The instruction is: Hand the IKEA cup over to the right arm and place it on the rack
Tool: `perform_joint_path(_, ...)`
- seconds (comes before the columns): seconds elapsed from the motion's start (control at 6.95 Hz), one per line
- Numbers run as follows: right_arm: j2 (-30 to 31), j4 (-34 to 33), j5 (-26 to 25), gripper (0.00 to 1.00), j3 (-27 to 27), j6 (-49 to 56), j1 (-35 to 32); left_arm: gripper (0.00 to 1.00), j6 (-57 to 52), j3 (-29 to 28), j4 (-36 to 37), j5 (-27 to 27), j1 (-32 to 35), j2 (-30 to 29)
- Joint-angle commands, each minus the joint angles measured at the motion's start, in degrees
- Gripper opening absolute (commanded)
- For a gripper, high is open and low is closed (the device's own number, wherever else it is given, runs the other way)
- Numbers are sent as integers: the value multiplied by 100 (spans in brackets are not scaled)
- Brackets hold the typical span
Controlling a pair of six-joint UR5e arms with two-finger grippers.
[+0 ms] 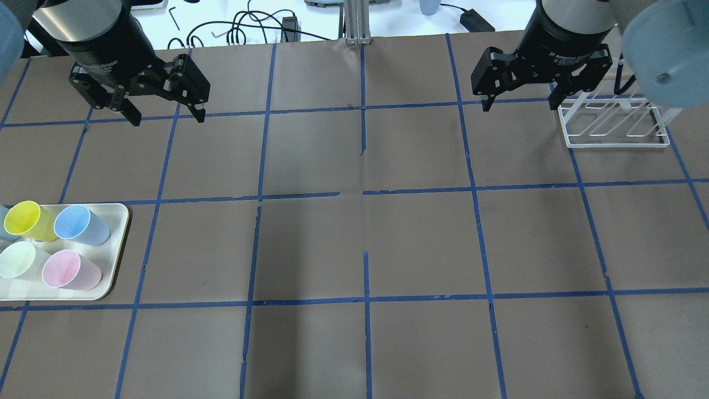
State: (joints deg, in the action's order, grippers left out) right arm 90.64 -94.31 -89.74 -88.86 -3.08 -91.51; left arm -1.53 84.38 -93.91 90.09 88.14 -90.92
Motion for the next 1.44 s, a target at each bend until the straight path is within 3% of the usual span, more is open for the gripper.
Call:
perform_joint_path(0.0, -2, 0, 0, 100, 0, -9, -7, 100, -5, -1, 4, 0, -7, 4)
perform_joint_path(0.86, -2, 0, 0, 100, 0, 0, 2, 100, -188, 8, -22, -9, -25, 4)
perform_joint_path(1.29, -2, 0, 0, 100, 0, -9, -7, 100, -1651, 226, -128, -9, -909, 100)
